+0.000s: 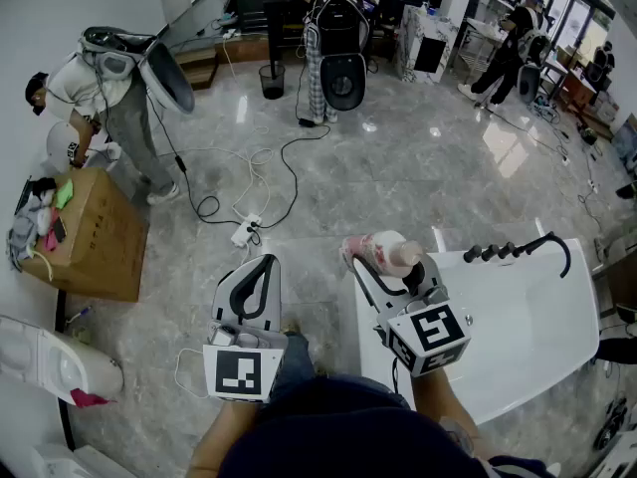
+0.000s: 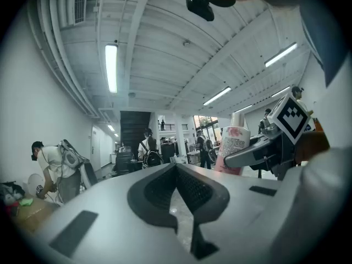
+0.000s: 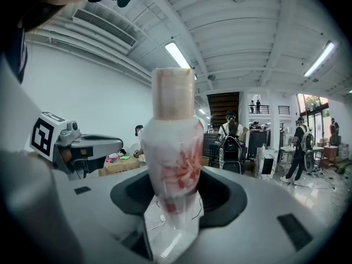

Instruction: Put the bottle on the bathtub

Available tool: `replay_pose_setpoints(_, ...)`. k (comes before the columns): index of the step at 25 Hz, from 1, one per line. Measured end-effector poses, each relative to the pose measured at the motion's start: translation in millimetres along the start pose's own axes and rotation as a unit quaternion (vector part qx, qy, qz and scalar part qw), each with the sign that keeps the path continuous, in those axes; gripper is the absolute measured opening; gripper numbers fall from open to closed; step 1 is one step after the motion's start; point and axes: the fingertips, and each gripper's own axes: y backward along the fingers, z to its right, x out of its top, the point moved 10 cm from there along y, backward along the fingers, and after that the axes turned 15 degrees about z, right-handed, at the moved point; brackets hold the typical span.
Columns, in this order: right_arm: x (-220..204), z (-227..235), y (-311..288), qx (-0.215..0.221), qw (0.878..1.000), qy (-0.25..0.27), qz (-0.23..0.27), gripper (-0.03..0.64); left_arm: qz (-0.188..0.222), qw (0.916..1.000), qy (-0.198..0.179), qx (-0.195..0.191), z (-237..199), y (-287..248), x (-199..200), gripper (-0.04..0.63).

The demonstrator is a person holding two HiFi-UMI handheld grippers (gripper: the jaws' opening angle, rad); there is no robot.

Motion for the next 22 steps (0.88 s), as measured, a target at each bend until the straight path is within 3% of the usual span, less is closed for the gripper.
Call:
replay_pose_setpoints(8, -6, 29, -59, -0.023, 1.0, -0.007, -0.017, 0.239, 0.008, 0.9999, 0.009, -0.012, -37, -55, -31, 0.023)
replay_pose_setpoints(11, -6, 44, -86, -0.039, 0.999, -0.011, -0.019, 0.239, 0.001, 0.9997, -0.001, -0.024, -58, -84, -43, 0.023)
replay_pose_setpoints(22, -18, 98, -210, -0.074, 0.997, 0.0, -0.01, 0.239, 0.02, 0.9979, 0.021, -0.059, -147, -208, -81, 0.023)
